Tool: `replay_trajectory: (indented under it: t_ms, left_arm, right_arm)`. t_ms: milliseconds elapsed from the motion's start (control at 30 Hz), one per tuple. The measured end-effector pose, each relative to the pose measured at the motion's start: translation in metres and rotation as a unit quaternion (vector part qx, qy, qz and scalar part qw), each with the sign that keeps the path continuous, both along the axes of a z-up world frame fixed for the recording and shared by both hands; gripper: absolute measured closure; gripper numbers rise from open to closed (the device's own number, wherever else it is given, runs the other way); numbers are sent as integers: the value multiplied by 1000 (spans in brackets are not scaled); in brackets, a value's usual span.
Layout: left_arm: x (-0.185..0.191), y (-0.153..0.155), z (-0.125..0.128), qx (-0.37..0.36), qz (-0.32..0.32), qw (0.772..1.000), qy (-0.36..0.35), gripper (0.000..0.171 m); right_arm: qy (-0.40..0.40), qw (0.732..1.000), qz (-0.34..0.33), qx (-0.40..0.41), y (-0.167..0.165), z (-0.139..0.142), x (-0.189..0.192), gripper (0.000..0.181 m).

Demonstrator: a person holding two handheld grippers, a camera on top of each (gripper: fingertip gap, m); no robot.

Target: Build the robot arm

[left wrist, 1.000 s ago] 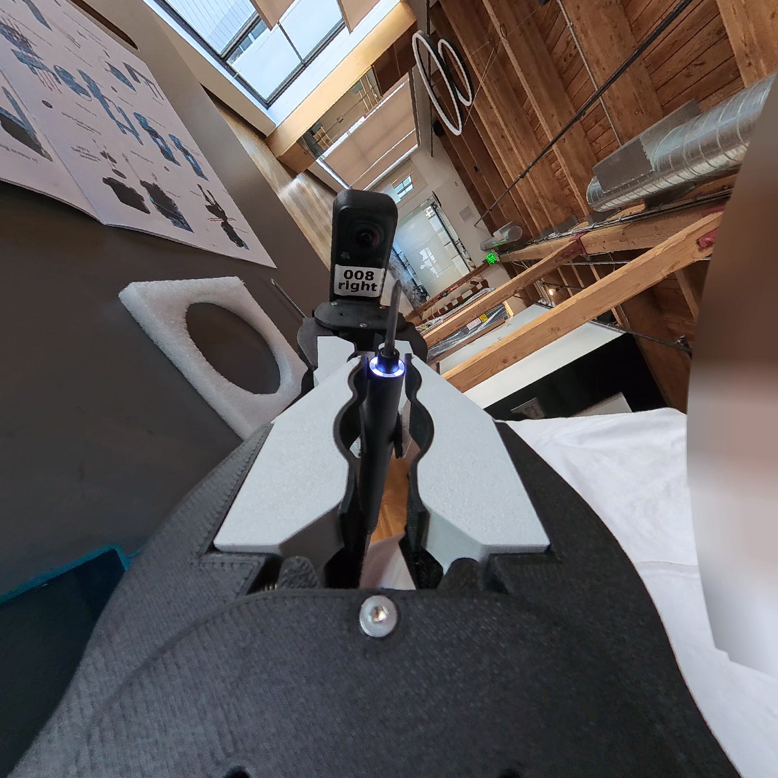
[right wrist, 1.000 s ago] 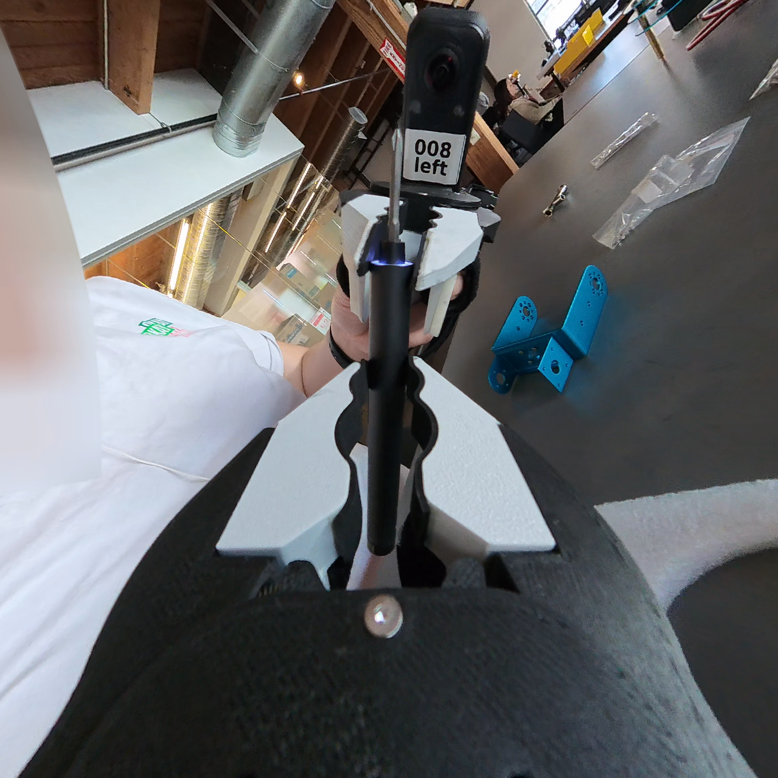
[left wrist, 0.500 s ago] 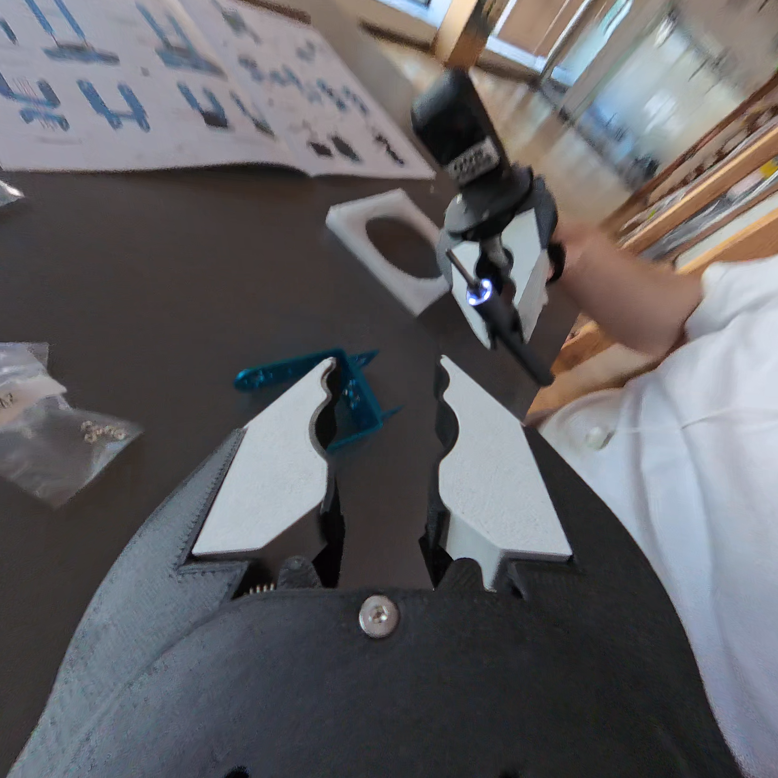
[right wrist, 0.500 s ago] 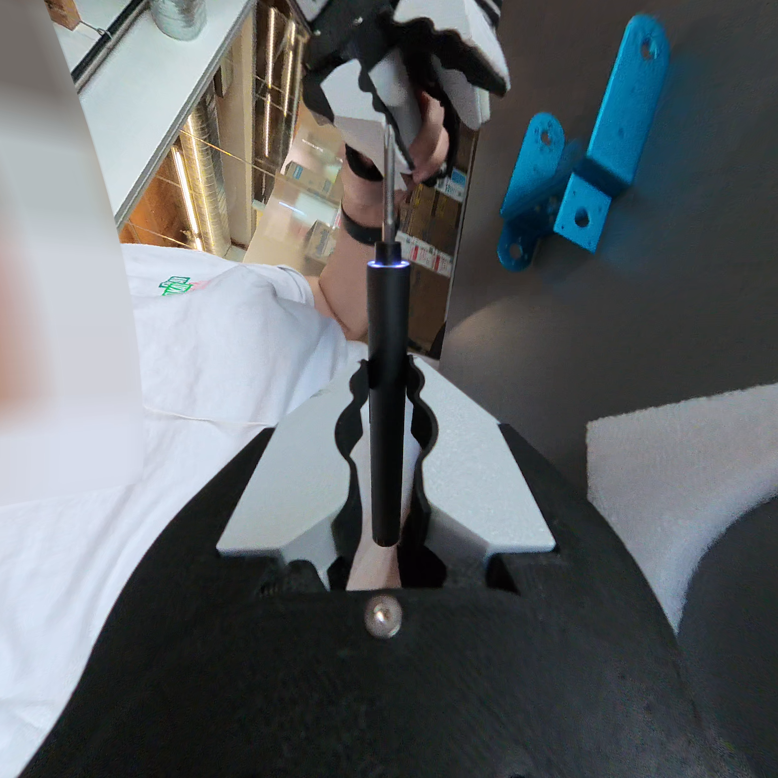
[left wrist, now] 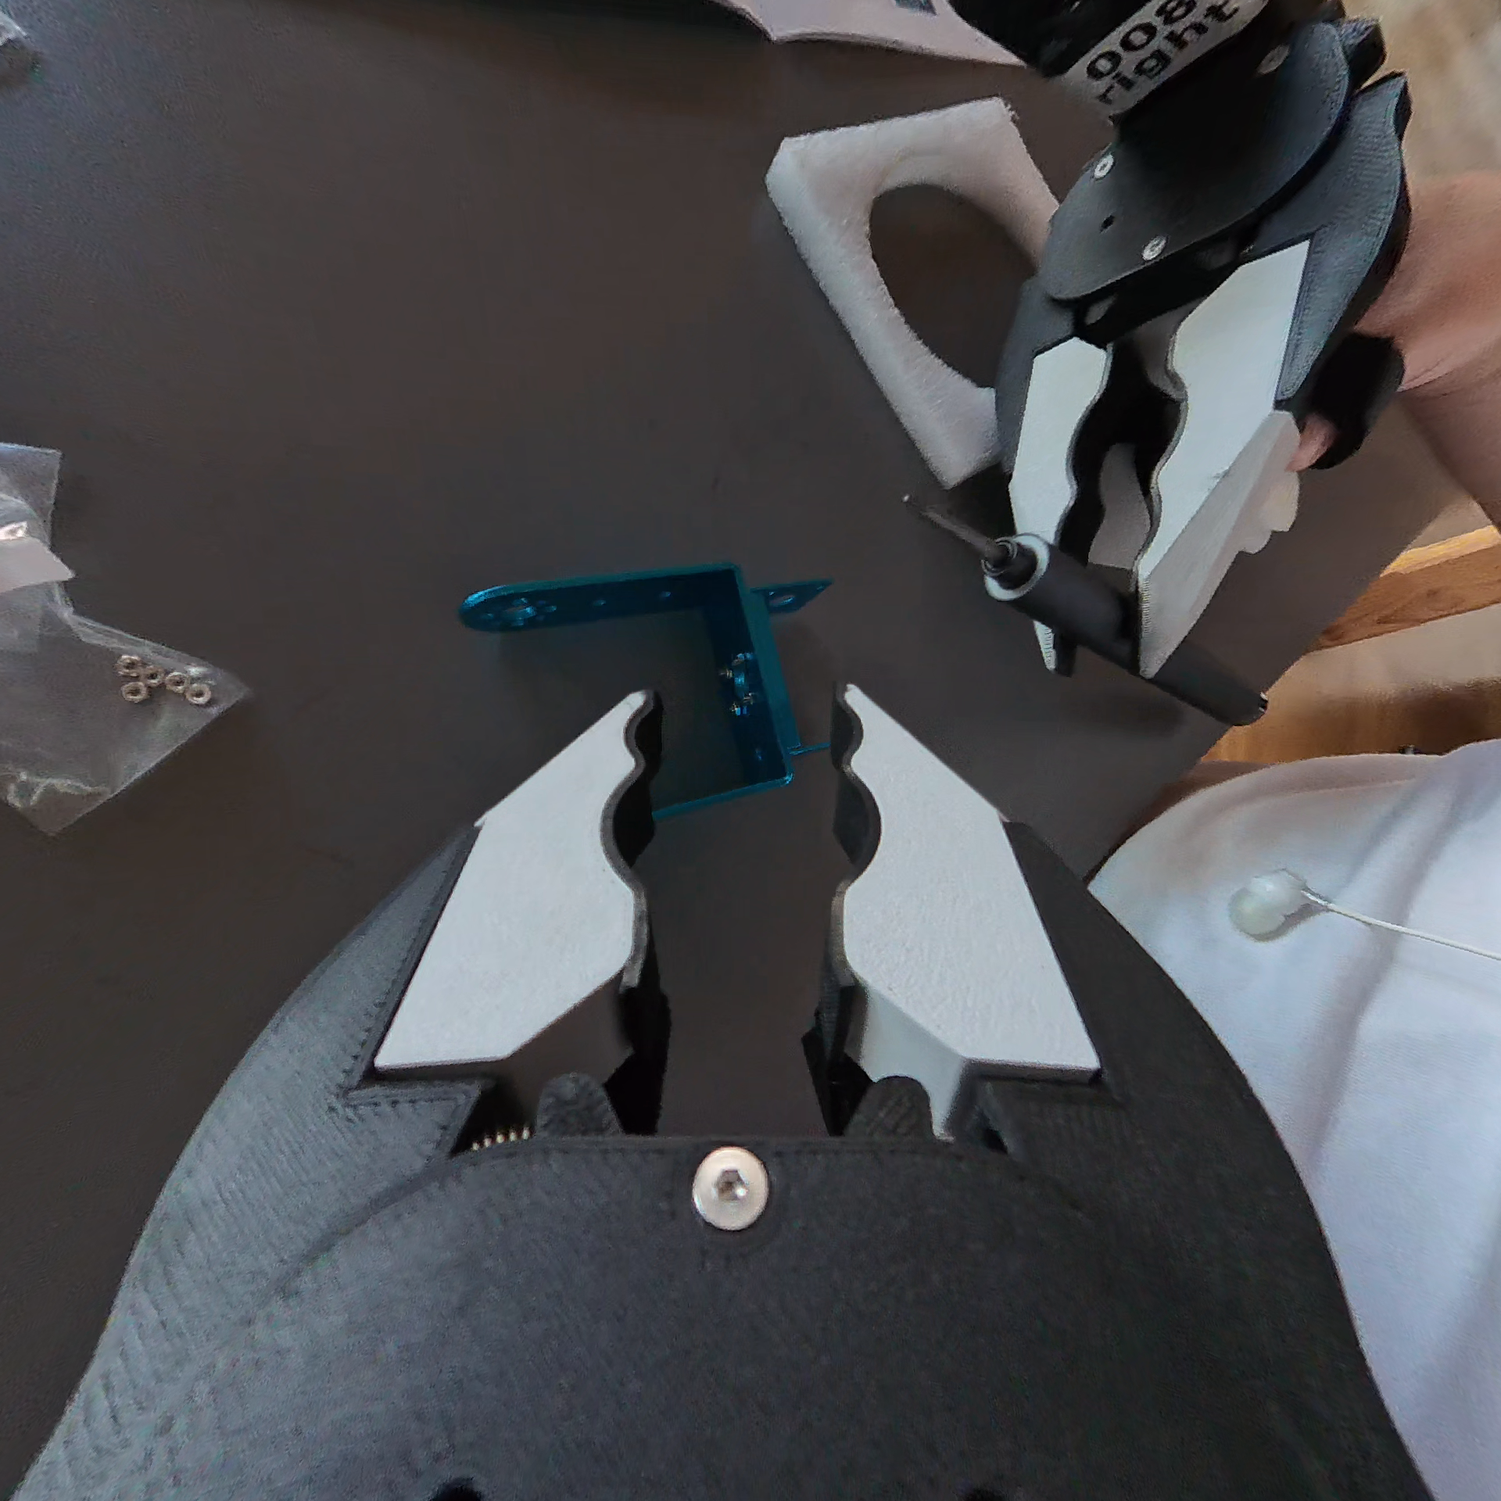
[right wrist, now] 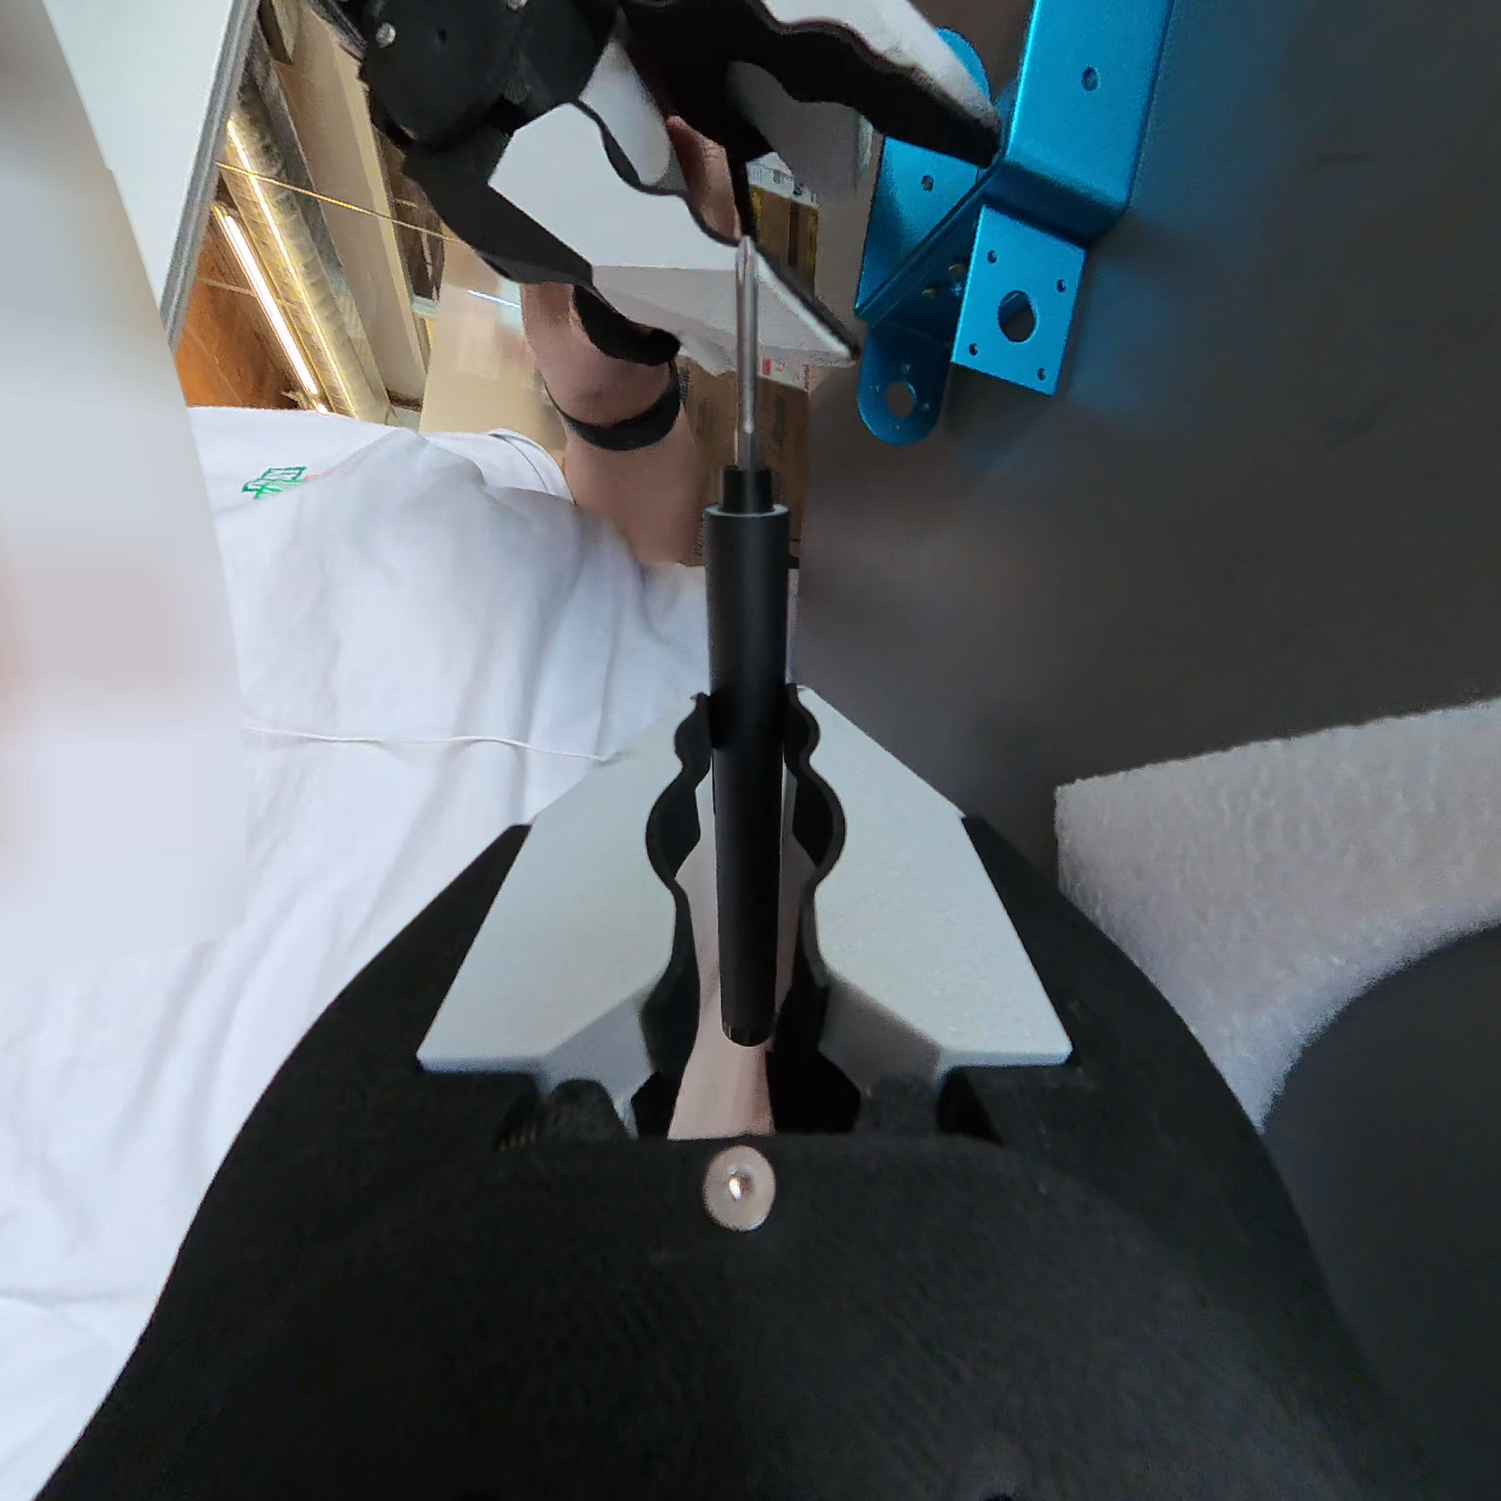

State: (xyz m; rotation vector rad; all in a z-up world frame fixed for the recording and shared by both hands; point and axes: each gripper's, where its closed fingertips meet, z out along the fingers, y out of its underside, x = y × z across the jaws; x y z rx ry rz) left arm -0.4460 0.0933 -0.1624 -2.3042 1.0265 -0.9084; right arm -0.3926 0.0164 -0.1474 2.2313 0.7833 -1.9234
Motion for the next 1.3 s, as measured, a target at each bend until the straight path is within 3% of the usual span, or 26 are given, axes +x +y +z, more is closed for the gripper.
replay_trajectory:
  t_ms: [100, 167, 367, 433, 500, 567, 700, 833, 933, 1133, 1300]
  left_arm:
    - [1, -3, -1, -17, -2, 1000, 2, 129]
    - [0, -3, -1, -17, -10, 1000, 6, 143]
    - [0, -4, 1, -18, -39, 999, 10, 162]
    - [0, -4, 5, -22, -42, 999, -1, 160]
    - [-4, -4, 8, -28, -49, 998, -5, 147]
    - [-5, -12, 12, -25, -88, 996, -13, 143]
    - [-15, -11, 17, 58, -154, 986, -13, 144]
    - [-26, -13, 13, 146, -283, 948, 10, 143]
    - [-28, -16, 8, 170, -365, 915, 23, 150]
    - [-29, -15, 7, 181, -477, 859, 48, 158]
    - [-24, -14, 2, 186, -538, 820, 65, 154]
  right_arm:
    - [-17, 1000, 9, 4, -2, -5, -1, 165]
    - [-24, 1000, 12, 5, -2, -6, -1, 165]
    - [-38, 999, 6, -5, -3, -5, -4, 166]
    - [-35, 999, 5, -6, -5, 0, -6, 165]
    - [-34, 999, 7, 0, -8, 3, -6, 165]
    - [-35, 999, 5, 0, -10, 3, -7, 165]
    - [-31, 1000, 1, -6, -12, 1, -6, 165]
    - [-35, 999, 5, -10, -13, -2, -6, 165]
    - [-40, 999, 8, -12, -13, -3, -9, 165]
    - [-52, 998, 8, -39, -18, -7, -14, 165]
    - [-56, 997, 4, -53, -19, -9, -17, 165]
